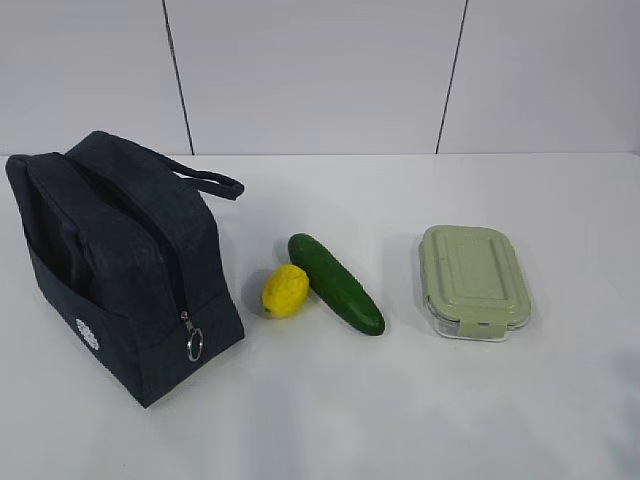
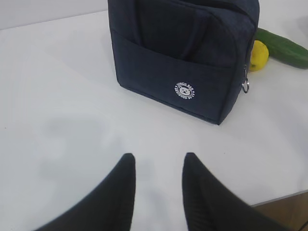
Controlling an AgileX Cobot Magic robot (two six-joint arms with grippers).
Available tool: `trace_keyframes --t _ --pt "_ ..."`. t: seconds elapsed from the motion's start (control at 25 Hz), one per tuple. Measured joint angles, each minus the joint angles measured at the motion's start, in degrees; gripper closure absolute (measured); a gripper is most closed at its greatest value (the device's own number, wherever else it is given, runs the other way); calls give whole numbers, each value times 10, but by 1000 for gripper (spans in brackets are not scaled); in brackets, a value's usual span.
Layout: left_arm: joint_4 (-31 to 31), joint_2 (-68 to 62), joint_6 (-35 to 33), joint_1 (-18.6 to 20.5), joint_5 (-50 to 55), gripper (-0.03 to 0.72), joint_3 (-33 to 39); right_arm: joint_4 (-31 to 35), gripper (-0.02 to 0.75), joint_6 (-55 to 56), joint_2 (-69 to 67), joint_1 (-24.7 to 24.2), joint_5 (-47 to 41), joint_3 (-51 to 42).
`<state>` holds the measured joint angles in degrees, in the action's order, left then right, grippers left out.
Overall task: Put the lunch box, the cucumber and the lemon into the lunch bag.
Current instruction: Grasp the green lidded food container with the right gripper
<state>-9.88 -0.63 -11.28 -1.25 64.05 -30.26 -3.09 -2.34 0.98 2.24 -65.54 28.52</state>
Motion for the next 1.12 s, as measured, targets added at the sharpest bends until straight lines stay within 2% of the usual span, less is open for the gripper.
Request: trace_keyframes --t 1.12 --pt "0 0 0 0 0 446 0 0 213 0 0 0 0 0"
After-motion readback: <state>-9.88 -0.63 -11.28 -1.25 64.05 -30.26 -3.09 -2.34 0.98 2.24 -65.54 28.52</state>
